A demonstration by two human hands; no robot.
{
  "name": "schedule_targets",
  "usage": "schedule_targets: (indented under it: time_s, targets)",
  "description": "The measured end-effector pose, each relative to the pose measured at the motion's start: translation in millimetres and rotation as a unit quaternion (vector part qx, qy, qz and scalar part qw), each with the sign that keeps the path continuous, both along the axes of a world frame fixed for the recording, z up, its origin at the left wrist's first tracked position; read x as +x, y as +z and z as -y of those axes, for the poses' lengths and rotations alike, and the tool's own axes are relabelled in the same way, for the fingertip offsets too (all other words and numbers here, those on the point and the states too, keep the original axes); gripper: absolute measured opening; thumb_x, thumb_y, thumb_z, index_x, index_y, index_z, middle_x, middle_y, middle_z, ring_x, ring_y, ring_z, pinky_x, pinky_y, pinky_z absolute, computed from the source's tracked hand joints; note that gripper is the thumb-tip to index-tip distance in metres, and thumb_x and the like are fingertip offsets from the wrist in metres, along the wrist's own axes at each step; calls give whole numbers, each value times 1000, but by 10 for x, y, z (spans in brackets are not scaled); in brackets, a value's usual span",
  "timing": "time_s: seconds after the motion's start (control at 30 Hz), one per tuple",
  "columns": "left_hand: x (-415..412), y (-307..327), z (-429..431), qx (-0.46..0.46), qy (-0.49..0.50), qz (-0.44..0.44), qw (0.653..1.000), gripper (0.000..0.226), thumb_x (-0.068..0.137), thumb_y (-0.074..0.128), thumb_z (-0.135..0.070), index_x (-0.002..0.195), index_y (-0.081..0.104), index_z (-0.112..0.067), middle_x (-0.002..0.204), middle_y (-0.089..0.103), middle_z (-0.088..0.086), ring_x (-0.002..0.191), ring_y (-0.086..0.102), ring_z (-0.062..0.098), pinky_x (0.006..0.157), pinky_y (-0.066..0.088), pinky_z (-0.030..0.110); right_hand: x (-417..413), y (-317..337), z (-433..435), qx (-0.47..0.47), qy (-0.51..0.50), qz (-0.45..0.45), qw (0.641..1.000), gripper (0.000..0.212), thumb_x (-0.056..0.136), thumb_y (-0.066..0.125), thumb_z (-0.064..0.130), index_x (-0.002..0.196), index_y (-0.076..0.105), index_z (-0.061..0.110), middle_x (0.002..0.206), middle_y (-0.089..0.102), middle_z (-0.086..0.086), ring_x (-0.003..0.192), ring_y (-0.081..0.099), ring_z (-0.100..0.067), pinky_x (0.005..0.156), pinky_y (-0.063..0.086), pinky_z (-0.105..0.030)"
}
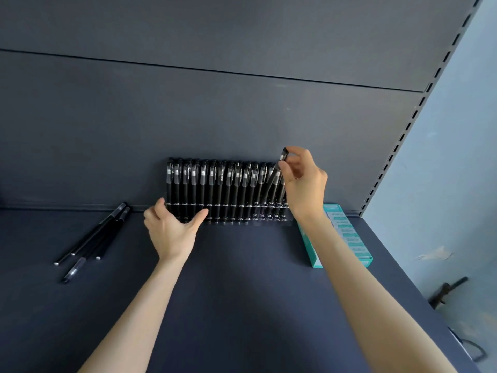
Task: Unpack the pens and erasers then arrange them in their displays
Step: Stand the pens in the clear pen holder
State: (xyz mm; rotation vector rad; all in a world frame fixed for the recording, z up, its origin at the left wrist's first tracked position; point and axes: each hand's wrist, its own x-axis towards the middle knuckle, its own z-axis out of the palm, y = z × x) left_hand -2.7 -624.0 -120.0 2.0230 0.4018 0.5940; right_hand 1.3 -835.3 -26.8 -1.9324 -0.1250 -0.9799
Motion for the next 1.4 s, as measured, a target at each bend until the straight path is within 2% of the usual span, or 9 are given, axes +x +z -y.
schedule_targets:
  time_s: [0.1,0.23,0.4,0.5,0.63,0.8,1.0,1.23,1.4]
  targets:
    - [8,-28,-16,31,41,9,999,89,67,83,-41,131,40,4,130,39,24,121,38,39,99,32,49,65,-41,-26,-15,2,3,1000,22,86,62,2,107,62,7,81,64,3,76,64,-23,78,51,-32]
    - [50,-52,-79,25,54,-7,998,95,66,83,-43,134,37,4,133,35,24,122,35,39,101,30,49,118,-110,-30,-11,5,2,1000,22,86,62,3,107,63,8,82,63,3,76,64,-18,76,50,-25]
    - [122,-100,-144,-46,-14,-5,999,96,74,76,-45,144,27,-1,147,28,16,134,32,31,102,36,45,155,-174,-42,-31,7,1,999,22,86,62,3,107,63,9,80,61,4,72,60,-15,75,51,-29]
    - [139,-102,-141,-65,-21,5,998,93,77,74,-45,145,27,-3,150,30,12,133,37,30,100,36,38,163,-223,-70,-57,5,5,998,22,85,63,3,106,65,8,81,61,0,71,58,-20,74,51,-34]
    - [142,-105,-149,-68,-14,14,998,89,78,73,-45,143,31,-2,147,37,12,131,40,30,99,36,37,190,-329,-93,-82,5,-21,996,24,85,63,3,108,64,8,81,61,-2,71,58,-22,73,52,-41]
    - [135,-109,-139,-66,-7,14,998,87,77,73,-45,142,33,-2,145,41,11,130,43,30,99,38,39,179,-457,-119,-99,8,-48,994,23,85,62,4,107,63,11,81,57,6,66,55,-19,71,52,-38]
    - [117,-107,-137,-59,-9,6,998,88,78,72,-46,143,31,-3,146,39,12,132,40,31,101,38,41,158,-445,-122,-124,-28,-64,990,23,86,62,9,107,63,15,86,66,0,67,58,-21,68,50,-37]
    - [55,-68,-182,-47,-33,-21,998,91,82,69,-45,147,23,-2,151,33,15,137,33,31,107,33,44,3,-364,-103,-141,-23,-77,987,27,88,60,10,114,62,14,104,60,-3,75,60,-21,72,51,-41]
    - [-127,-38,-278,-11,-29,-17,999,70,84,69,-36,138,39,-2,139,39,15,129,40,29,99,39,42,-206,-326,-160,-116,-18,-54,992,21,89,60,11,110,62,10,107,57,-5,78,61,-20,71,52,-44]
